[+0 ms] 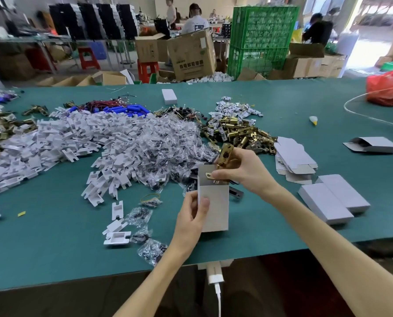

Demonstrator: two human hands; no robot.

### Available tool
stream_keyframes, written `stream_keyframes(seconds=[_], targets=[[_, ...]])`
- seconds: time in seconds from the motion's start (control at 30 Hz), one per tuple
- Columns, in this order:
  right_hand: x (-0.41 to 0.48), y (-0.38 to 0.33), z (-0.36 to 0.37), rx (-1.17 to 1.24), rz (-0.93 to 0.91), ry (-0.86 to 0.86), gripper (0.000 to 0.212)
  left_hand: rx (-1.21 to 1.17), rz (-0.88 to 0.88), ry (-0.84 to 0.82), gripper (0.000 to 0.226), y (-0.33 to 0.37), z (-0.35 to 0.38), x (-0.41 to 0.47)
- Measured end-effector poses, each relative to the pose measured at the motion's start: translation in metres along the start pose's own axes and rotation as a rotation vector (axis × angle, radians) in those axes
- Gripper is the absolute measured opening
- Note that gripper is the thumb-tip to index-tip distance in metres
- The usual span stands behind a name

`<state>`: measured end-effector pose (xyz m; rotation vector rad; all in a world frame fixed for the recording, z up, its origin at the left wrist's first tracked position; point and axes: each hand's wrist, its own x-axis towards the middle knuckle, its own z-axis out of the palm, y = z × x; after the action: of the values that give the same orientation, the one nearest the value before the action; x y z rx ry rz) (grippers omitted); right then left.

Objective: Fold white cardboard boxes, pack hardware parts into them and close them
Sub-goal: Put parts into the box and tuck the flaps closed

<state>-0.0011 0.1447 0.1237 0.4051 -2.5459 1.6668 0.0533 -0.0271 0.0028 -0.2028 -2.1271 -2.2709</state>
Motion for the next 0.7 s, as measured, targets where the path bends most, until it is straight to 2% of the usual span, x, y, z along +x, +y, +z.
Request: stream_keyframes(seconds=[0.1,0.23,0.37,0.5,0.6,0.7], targets=[[-0.003,-0.003,0.008,-0.136,-0.061,0.038,0.034,-0.026,0.024,0.006,0.018,0.005,-0.002,-0.001],[-0.008,-0.003,0.016,-0.257,-0.120,0.031,0.045,-0.034,0.041,0.018,0.024,0.008,-0.003,-0.002],[-0.009,-0.006,0.020,-0.371,-0.109,-0.011,0.037,-0.043,0.029,0.021,0.028,0.007,-0.004,-0.002],[-0.012,-0.008,0.022,-0.686,-0.186,0.038,0.038,-0.052,0.028,0.007,0.030,0.007,-0.004,-0.002],[-0.012,-0.010,0.019,-0.706,-0.136,0.031,0.038,-0.036,0.037,0.012,0.030,0.007,-0.004,-0.002],[-0.016,-0.010,0.021,-0.755,-0.168,0.059,0.037,-0.037,0.044,0.001,0.030,0.006,-0.004,-0.002]])
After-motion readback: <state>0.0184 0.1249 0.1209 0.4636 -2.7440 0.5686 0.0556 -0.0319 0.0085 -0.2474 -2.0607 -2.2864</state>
